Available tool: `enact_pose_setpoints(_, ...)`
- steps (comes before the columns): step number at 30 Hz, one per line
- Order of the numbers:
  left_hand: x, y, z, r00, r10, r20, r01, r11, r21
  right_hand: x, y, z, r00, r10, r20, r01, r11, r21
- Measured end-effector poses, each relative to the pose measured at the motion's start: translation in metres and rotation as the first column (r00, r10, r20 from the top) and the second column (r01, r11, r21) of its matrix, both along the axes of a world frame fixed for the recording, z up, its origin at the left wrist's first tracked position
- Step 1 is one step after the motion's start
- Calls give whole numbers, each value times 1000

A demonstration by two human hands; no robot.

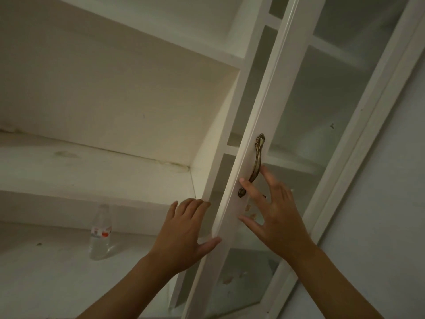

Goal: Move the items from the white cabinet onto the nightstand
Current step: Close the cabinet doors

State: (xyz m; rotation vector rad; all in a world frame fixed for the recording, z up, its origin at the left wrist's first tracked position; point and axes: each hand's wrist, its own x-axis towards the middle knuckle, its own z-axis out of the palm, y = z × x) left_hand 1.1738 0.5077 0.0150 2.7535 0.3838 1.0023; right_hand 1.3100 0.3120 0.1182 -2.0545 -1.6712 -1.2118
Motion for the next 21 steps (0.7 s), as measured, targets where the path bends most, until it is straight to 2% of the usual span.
enact_pose_setpoints(12, 26, 55, -2, 999, 15, -31, -15, 1000, 4, 18, 46, -1, 999, -49, 13, 49, 999, 5)
enact_pose_setpoints(21, 39, 61, -12, 998, -21, 58, 22, 1000, -8, 27, 54, -5, 998, -66, -4, 66, 998, 13)
